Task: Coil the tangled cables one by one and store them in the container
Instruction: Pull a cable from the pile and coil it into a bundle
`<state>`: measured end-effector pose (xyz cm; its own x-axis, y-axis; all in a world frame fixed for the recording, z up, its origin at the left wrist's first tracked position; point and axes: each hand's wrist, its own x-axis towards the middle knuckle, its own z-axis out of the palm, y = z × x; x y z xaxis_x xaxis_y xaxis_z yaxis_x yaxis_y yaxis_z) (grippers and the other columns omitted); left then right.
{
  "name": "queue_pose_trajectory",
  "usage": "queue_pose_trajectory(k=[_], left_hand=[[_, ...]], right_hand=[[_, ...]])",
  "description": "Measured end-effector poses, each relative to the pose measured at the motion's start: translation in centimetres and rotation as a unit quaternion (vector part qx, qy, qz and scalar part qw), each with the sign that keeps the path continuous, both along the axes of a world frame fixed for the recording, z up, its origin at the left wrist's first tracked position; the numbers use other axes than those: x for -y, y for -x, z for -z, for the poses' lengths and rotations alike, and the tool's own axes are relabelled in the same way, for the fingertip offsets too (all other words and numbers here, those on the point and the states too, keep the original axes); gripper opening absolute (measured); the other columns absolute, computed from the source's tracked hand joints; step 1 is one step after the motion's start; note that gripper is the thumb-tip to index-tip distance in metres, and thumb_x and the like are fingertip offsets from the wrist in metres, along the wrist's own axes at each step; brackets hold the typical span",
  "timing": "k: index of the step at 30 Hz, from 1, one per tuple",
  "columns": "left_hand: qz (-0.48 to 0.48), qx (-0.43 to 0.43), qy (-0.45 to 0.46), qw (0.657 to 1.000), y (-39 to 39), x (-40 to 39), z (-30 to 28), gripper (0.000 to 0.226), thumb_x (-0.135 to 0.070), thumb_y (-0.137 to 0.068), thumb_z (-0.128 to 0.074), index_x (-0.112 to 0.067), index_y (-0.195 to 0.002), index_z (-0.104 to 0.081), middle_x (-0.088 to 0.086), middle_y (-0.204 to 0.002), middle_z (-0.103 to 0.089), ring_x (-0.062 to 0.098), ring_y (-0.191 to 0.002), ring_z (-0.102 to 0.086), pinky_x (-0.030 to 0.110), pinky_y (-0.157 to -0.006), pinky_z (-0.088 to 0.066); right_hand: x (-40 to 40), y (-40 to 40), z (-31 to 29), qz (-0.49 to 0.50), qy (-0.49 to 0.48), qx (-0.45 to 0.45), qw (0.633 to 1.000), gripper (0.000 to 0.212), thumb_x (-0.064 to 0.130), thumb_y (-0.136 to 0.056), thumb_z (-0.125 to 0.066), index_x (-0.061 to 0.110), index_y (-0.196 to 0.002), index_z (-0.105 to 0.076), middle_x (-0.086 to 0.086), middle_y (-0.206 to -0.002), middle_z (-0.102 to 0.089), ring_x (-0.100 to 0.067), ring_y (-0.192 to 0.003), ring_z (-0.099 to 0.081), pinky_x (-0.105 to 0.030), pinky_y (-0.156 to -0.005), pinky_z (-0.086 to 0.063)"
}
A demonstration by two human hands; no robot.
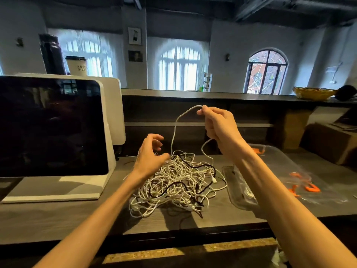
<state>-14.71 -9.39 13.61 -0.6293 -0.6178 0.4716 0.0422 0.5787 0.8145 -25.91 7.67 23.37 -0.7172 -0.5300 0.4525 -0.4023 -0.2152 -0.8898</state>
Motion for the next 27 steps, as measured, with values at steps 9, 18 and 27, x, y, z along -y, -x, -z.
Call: queue_pose_trajectory(k=[9,18,27], left_hand=[[0.209,0.067,-0.032,0.975,1.2,-5.0,-2.9,0.045,-0.027,-0.091,-0.074,-0.023,-0.131,-0.055,0.0,-0.125,-0.063,0.011,-0.114,-0.063,0.038,-0.098,-0.054],[0.18,-0.114,-0.193,0.958,2.4,-4.8,-4.9,0.023,-0.014,-0.107,-0.046,-0.01,-0.111,-0.068,0.013,-0.104,-0.074,0.021,-0.095,-0.075,0.03,-0.081,-0.061],[0.183,-0.203,-0.334,0.902,2.1,-3.2,-5.2,0.023,-0.014,-0.106,-0.046,-0.009,-0.117,-0.066,0.02,-0.114,-0.072,0.029,-0.105,-0.073,0.037,-0.091,-0.059]], right_hand=[[0.3,-1.5,-1.3,-0.119,0.031,0.049,0.991,0.025,0.02,-0.109,-0.046,0.006,-0.106,-0.067,0.002,-0.061,-0.039,-0.006,-0.049,-0.033,-0.017,-0.043,-0.028],[-0.1,-0.1,3.7,-0.039,-0.111,-0.106,0.987,0.059,0.052,-0.085,-0.074,0.032,-0.138,-0.055,0.004,-0.135,-0.053,-0.005,-0.121,-0.055,-0.015,-0.088,-0.047],[-0.7,1.1,8.5,-0.038,-0.198,-0.062,0.977,0.025,0.034,-0.1,-0.064,0.015,-0.093,-0.077,-0.004,-0.08,-0.078,-0.016,-0.072,-0.069,-0.034,-0.068,-0.056]])
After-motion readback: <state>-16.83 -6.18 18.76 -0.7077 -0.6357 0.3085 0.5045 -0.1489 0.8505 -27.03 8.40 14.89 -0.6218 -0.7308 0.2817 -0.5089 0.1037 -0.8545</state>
